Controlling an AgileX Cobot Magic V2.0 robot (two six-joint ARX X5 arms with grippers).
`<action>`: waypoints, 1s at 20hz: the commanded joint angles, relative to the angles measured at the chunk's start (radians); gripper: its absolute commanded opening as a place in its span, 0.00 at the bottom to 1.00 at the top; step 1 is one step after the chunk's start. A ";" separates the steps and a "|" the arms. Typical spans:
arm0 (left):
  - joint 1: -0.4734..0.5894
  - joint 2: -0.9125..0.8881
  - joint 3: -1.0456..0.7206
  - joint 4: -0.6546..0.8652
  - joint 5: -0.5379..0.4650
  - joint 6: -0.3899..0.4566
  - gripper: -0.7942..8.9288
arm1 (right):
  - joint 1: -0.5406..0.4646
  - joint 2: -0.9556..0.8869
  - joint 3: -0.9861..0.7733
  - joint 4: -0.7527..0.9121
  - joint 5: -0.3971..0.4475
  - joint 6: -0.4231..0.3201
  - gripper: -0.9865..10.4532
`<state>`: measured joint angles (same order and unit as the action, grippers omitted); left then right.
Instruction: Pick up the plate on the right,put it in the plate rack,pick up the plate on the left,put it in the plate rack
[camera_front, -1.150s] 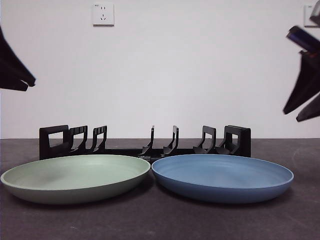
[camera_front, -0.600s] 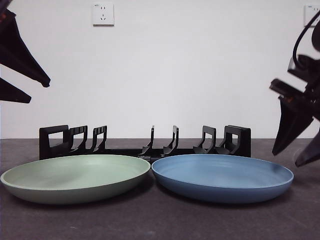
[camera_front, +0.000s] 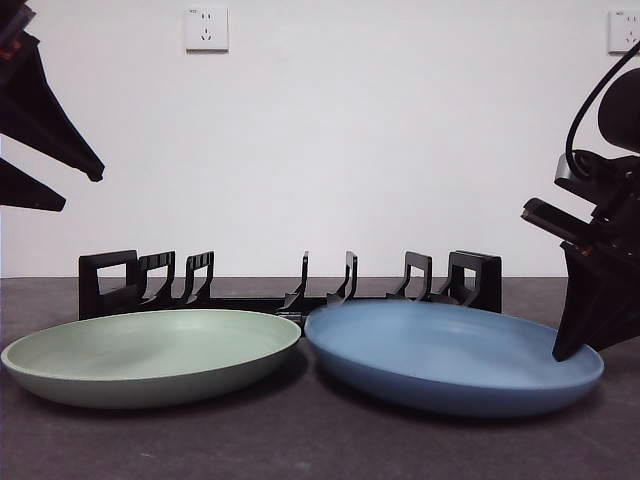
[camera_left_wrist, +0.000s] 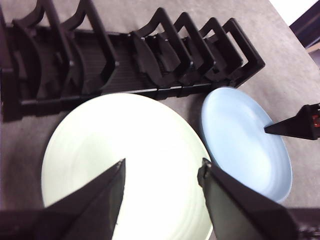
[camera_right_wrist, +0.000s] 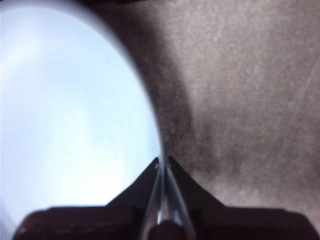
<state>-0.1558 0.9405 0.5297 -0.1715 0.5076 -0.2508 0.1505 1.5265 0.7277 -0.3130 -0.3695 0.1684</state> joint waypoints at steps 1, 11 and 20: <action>-0.010 0.002 0.005 0.036 0.050 0.066 0.34 | 0.001 -0.018 0.004 -0.010 0.011 0.001 0.08; -0.490 0.029 0.379 -0.387 -0.140 0.644 0.34 | 0.004 -0.094 0.148 -0.252 0.001 -0.024 0.08; -0.867 0.367 0.407 -0.322 -0.520 0.764 0.34 | 0.043 -0.094 0.160 -0.309 -0.051 -0.038 0.08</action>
<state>-1.0206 1.3037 0.9413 -0.5026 -0.0097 0.4824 0.1905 1.4319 0.8845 -0.6247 -0.4126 0.1410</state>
